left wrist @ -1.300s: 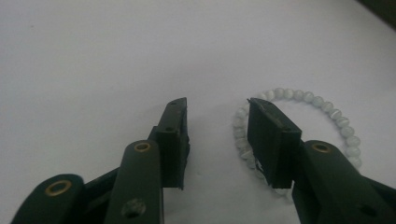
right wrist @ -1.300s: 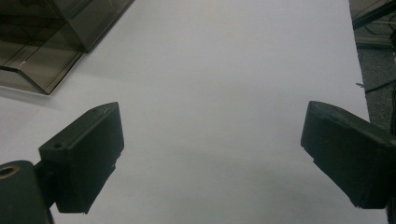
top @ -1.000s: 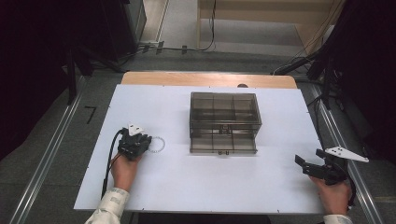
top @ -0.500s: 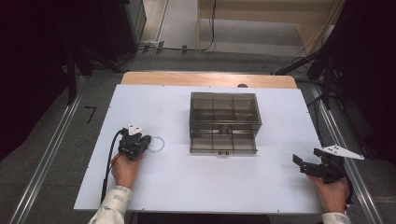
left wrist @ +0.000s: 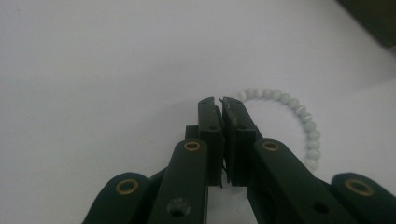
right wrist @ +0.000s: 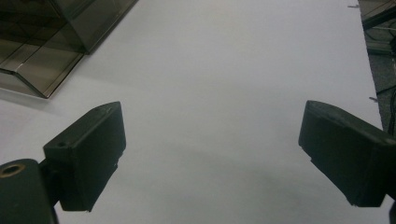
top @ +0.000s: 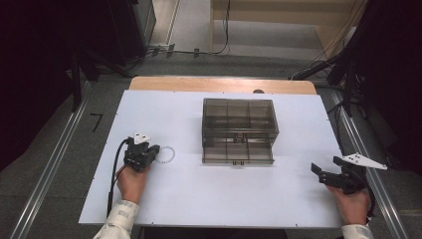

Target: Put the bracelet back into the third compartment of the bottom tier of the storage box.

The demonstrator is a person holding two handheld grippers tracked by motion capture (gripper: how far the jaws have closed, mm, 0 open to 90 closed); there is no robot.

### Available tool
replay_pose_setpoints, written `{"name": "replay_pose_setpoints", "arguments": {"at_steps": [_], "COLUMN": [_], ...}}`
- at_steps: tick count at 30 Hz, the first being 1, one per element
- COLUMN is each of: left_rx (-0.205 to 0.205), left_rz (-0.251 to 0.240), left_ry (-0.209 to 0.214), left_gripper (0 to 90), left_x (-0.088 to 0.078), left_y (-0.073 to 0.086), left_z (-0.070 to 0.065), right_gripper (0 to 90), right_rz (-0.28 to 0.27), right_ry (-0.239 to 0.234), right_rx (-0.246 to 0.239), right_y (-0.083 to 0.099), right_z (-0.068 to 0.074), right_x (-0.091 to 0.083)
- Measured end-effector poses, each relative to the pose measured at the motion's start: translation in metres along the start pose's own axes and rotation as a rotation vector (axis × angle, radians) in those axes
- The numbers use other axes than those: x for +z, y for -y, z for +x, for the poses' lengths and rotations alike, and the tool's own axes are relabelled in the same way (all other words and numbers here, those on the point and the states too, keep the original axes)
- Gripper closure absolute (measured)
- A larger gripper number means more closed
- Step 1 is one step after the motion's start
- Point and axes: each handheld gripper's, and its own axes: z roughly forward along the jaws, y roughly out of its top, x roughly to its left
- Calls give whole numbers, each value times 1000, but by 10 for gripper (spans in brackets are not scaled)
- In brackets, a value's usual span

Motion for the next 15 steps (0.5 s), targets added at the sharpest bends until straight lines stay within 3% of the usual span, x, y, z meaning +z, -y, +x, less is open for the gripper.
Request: {"name": "replay_pose_setpoints", "arguments": {"at_steps": [4, 11, 15], "left_rx": [-18, -30, -13], "left_rz": [-26, -60, -89], "left_ry": [38, 67, 82], "left_gripper": [883, 883, 883], "left_x": [-11, -23, -34], "left_y": [-1, -4, -11], "left_z": [-4, -7, -15], "right_gripper": [60, 60, 60], "right_rz": [0, -5, -6], "right_ry": [3, 2, 1], "right_rx": [0, -4, -8], "right_y": [-1, -2, -1], "right_z": [1, 2, 1], "right_x": [0, 0, 0]}}
